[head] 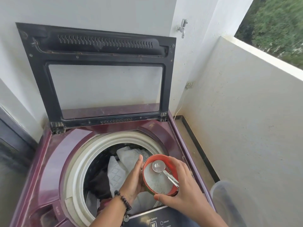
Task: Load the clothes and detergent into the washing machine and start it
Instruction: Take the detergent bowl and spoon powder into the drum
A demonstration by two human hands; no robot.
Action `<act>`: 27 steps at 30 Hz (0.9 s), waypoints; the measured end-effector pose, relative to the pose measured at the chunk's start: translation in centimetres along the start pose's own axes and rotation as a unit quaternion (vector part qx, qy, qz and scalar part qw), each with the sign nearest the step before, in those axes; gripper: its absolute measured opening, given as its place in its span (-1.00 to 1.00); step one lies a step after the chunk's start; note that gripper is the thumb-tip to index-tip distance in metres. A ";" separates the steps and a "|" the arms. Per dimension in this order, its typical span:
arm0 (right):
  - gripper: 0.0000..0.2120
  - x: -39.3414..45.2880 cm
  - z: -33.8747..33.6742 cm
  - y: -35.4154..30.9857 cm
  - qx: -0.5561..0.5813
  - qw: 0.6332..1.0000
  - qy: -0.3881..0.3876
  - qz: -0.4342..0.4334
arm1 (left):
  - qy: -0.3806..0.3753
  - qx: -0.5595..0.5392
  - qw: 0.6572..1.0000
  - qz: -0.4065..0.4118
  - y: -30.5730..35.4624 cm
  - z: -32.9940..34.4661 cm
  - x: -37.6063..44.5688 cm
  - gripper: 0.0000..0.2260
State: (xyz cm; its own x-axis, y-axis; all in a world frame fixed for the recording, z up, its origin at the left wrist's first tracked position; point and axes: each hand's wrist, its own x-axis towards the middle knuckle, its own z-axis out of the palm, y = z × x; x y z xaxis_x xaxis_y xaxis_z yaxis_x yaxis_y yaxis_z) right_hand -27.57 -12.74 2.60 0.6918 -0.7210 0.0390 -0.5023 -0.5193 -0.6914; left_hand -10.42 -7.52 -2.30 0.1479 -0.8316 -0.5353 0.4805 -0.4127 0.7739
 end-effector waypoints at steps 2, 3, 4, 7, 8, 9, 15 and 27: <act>-0.07 -0.1 0.1 0.1 0.005 1.000 -0.004 0.006 | 0.011 0.019 1.000 0.007 0.0 0.1 0.0 -0.29; -0.08 -0.2 0.1 0.2 0.007 1.000 -0.004 0.009 | 0.018 0.028 0.999 0.010 0.0 0.0 0.0 -0.29; -0.09 -0.2 0.0 0.3 0.005 1.000 -0.004 0.011 | 0.026 0.037 0.999 0.013 0.0 0.0 0.0 -0.30; -0.22 -0.4 -0.3 0.6 -0.012 1.000 -0.005 0.011 | 0.055 0.063 0.996 0.020 -0.2 -0.1 0.3 -0.40; -0.27 -0.4 -0.4 0.6 -0.019 1.000 -0.008 0.012 | 0.069 0.068 0.995 0.023 -0.2 0.0 0.3 -0.47; -0.32 -0.4 -0.5 0.6 -0.023 1.000 -0.011 0.013 | 0.085 0.073 0.993 0.029 -0.3 -0.1 0.4 -0.56; -0.42 -0.9 -1.3 0.6 -0.013 1.000 -0.007 0.012 | 0.165 0.142 0.974 0.068 -0.7 -0.7 0.9 -0.83; -0.42 -1.9 -4.3 3.2 0.024 0.999 0.026 0.017 | 0.237 0.232 0.927 0.177 -0.8 1.8 0.4 -0.56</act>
State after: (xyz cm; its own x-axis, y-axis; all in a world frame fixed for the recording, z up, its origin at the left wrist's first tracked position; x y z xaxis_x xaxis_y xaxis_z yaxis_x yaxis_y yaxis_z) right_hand -32.74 -15.00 3.46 0.6464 -0.7612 0.0517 -0.4982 -0.4724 -0.7270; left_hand -12.32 -8.24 -2.54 0.6414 -0.7340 -0.2233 -0.0777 -0.3518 0.9329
